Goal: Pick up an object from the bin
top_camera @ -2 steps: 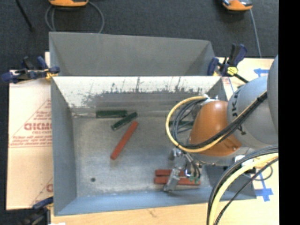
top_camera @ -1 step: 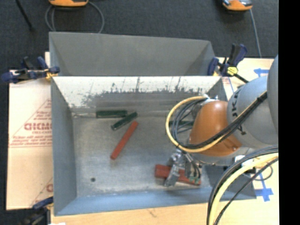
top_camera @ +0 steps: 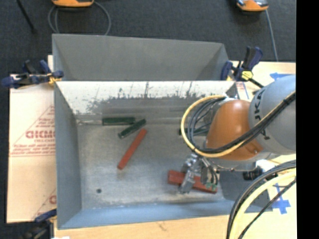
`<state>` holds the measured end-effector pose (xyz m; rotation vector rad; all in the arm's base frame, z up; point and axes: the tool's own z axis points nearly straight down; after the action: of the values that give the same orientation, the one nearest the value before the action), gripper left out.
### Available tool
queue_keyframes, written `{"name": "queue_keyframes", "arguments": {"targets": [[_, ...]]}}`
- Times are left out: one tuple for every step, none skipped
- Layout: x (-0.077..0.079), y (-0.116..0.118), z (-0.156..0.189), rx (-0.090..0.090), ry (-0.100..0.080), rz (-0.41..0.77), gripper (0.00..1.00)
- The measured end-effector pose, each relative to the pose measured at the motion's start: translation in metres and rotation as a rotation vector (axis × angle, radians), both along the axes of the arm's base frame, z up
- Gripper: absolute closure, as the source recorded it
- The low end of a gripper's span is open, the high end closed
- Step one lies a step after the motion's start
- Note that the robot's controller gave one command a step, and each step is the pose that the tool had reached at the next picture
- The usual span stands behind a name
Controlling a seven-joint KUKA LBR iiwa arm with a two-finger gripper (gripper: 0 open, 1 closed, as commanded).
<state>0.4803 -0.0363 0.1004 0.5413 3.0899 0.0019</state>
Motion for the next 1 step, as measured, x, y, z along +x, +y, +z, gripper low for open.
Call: {"name": "queue_keyframes", "arguments": {"targets": [[0.0013,-0.0006,0.0299,0.0,0.0,0.003,1.0]]}}
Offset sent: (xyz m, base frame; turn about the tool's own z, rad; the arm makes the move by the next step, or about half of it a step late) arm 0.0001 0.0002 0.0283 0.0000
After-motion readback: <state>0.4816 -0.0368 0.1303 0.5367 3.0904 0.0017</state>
